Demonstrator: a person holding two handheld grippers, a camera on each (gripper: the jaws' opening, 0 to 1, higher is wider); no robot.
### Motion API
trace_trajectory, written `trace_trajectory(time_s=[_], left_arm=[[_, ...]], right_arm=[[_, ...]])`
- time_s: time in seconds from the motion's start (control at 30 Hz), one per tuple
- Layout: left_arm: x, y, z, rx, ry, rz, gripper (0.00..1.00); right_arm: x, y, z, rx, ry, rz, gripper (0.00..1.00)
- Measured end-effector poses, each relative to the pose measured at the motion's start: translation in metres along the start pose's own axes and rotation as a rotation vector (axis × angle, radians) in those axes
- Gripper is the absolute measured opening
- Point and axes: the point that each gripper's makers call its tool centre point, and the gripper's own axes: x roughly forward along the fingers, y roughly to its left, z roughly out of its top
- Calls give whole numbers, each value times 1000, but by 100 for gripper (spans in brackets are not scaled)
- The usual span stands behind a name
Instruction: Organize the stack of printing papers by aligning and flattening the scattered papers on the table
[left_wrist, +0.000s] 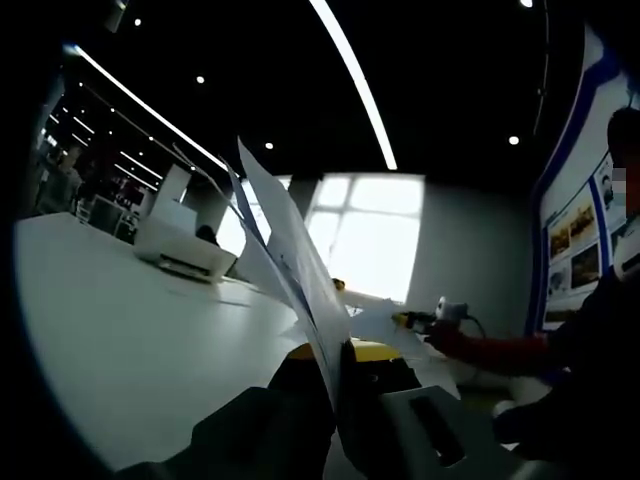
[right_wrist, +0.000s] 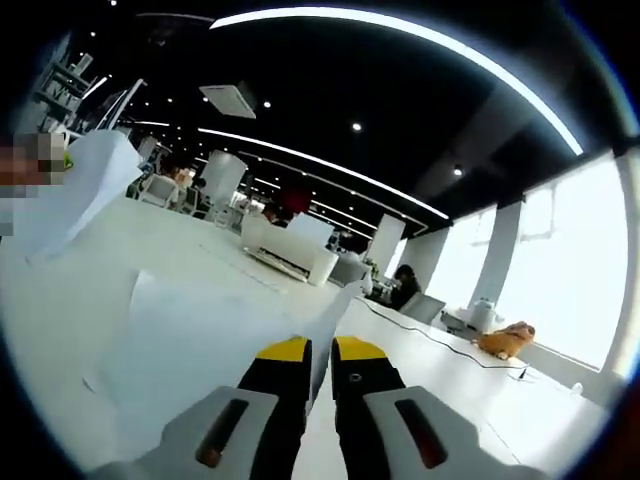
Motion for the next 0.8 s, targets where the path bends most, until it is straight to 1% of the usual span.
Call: trace_trajectory(time_s=[0.07,0.1,0.17,0.23,0.33,0.43,0.5,0.6,0.73,0.8], left_arm=[[0,0,0,2,1,-2,7],[0,-1,0,2,2,-5,7],[1,0,0,2,2,-6,7],[1,0,0,2,3,-4,7],[1,1,0,0,3,-6,7],[1,1,-1,-2,4,-6,7],[1,1,-1,-1,5,-6,7],[1,0,-1,1,4,-6,7],[1,0,-1,0,5,-5,7],[1,0,-1,0,5,-5,7]], right_arm=[[2,-2,2,-4,-1,4,5],[3,-2,3,-25,0,9,5],[5,1,-1,-43,23,33,0],[6,1,-1,-38,22,33,0],[2,3,7,-37,2,37,0],[1,-2,12,-26,-19,25,0],[-5,-5,30,-14,-65,15,0],[-8,-5,45,-18,-95,22,0],[-9,-4,49,-38,-95,27,0],[-8,-3,44,-34,-80,25,0]])
